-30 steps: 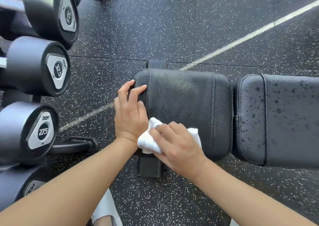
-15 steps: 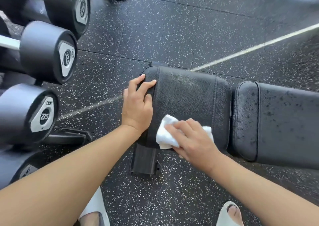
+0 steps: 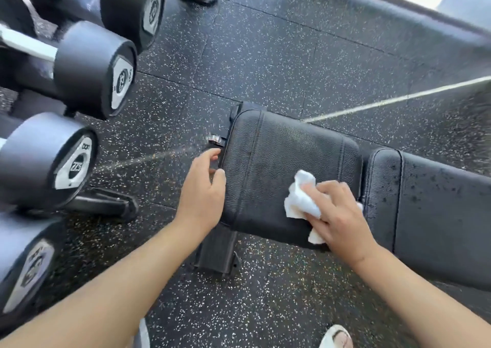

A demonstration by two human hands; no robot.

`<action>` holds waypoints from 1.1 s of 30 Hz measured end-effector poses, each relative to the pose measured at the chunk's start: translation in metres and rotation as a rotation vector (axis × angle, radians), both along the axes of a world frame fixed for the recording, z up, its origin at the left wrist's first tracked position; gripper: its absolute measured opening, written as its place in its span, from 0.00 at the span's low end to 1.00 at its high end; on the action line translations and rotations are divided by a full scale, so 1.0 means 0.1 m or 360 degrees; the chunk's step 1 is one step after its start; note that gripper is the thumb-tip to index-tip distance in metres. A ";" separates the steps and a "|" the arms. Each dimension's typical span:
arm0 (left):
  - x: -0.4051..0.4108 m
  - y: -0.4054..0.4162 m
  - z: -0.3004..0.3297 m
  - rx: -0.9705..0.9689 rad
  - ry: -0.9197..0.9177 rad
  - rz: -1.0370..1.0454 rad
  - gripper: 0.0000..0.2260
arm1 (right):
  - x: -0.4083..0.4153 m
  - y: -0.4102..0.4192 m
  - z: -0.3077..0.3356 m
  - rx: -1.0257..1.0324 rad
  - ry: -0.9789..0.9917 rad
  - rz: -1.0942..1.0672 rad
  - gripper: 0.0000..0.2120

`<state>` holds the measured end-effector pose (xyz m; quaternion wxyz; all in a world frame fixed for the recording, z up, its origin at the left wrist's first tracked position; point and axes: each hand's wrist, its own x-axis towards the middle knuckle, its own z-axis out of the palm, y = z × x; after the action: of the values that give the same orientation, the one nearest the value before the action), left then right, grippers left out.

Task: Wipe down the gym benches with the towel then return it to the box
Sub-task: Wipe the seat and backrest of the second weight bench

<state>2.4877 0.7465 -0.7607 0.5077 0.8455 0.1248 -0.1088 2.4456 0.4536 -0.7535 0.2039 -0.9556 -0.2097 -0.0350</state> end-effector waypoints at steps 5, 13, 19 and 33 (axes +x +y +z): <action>-0.51 -0.28 -0.35 -0.0006 -0.0143 0.0305 0.24 | 0.68 0.30 -0.07 0.0049 -0.0007 -0.0294 0.17; -0.59 -0.28 -0.62 -0.0204 -0.0343 0.0478 0.22 | 1.79 1.55 -0.05 -0.0172 -0.0113 -0.0113 0.14; -0.62 -0.16 -0.55 -0.0376 -0.0231 0.0367 0.18 | 0.91 1.66 0.01 -0.0209 -0.0054 0.0383 0.13; -0.84 0.23 -0.51 -0.0486 0.0108 0.0198 0.30 | 2.16 1.74 0.13 -0.0789 0.0166 0.0317 0.18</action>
<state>2.4041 0.7696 -0.8117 0.6316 0.7449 0.1761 -0.1234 2.6619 0.6279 -0.7404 -0.0233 -0.9515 -0.2942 0.0868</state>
